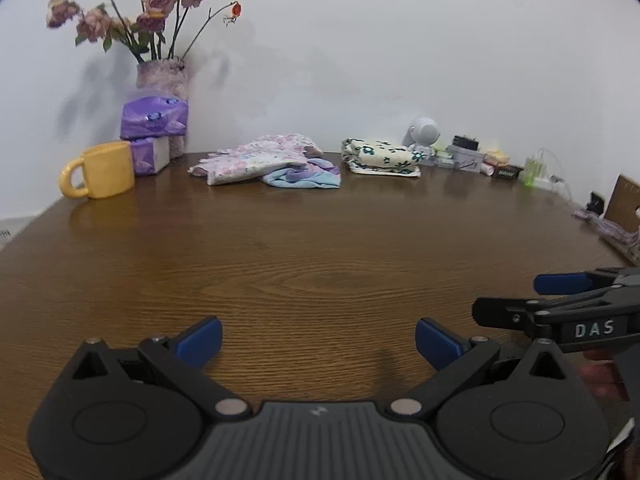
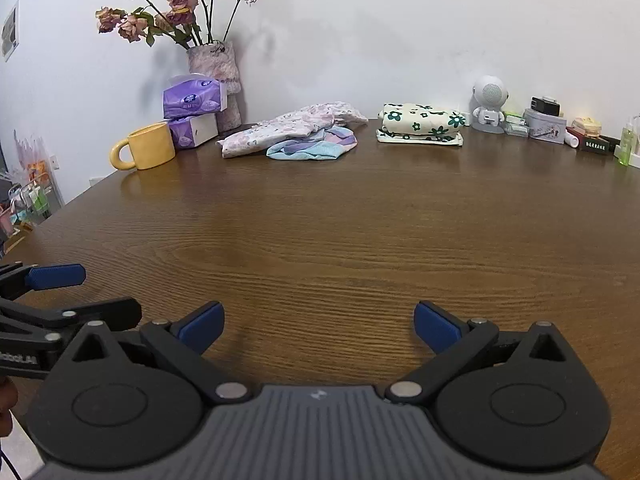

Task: Fold clothes

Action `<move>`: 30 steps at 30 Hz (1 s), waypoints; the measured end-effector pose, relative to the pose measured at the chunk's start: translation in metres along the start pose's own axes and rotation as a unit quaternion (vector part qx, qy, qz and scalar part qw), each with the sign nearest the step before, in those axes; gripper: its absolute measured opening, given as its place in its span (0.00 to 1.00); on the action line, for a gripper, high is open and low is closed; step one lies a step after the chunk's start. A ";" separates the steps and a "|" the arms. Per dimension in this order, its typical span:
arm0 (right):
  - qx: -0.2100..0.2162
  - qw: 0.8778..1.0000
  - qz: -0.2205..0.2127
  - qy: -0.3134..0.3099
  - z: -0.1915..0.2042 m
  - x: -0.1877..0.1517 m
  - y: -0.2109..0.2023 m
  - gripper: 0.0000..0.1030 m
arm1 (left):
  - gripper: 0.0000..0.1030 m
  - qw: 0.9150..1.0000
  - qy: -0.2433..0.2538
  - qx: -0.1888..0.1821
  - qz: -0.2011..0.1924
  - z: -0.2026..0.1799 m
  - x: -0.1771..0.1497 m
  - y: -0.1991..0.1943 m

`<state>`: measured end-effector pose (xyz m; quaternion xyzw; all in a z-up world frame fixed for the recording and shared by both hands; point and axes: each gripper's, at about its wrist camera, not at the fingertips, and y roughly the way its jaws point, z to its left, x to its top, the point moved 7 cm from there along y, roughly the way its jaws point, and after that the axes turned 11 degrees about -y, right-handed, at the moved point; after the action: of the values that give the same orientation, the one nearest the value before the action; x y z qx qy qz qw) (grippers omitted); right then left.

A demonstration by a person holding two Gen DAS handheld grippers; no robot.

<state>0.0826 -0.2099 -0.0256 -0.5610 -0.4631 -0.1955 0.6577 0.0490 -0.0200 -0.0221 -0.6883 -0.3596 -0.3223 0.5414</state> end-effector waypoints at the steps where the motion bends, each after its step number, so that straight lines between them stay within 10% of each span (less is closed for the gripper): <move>1: 0.000 1.000 -0.001 0.000 0.001 -0.001 0.000 1.00 | 1.00 1.000 0.005 0.006 -0.002 0.000 0.000 0.001; 30: -0.025 0.999 -0.013 0.028 0.005 -0.017 0.008 1.00 | 1.00 0.999 -0.014 0.034 0.005 0.009 -0.005 0.017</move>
<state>0.0789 -0.2077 -0.0445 -0.5653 -0.4472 -0.2310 0.6535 0.0609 -0.0147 -0.0364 -0.6759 -0.3738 -0.2977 0.5611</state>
